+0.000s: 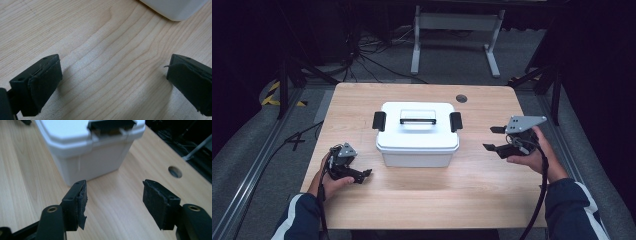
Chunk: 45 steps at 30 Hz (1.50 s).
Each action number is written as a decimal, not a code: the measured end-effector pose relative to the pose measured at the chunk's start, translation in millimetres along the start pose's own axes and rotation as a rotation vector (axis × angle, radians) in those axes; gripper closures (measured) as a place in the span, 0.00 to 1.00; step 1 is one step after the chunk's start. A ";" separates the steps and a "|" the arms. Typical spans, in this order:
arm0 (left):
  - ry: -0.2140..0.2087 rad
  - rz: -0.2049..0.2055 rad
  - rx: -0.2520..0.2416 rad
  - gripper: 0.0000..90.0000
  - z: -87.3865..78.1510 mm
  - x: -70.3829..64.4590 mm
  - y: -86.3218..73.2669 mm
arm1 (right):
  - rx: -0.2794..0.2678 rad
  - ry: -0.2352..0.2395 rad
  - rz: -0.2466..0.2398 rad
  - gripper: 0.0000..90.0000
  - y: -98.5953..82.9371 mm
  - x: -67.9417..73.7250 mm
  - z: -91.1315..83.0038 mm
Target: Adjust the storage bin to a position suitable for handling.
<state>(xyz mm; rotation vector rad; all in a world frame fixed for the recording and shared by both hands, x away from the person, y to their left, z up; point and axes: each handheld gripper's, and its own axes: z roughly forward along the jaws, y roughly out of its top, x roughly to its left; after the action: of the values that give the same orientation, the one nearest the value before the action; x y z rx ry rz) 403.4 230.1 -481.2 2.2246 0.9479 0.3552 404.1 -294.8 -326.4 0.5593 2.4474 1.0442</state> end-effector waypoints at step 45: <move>-0.010 -0.002 -0.005 0.00 0.1 -0.5 -0.9 | 0.292 0.179 -0.356 0.73 167.0 21.4 116.1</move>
<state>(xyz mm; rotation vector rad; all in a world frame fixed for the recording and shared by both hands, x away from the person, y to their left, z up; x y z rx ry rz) 402.6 230.1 -481.9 2.2187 0.9431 0.3451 479.5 -110.5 -279.8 0.1052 2.7440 0.6214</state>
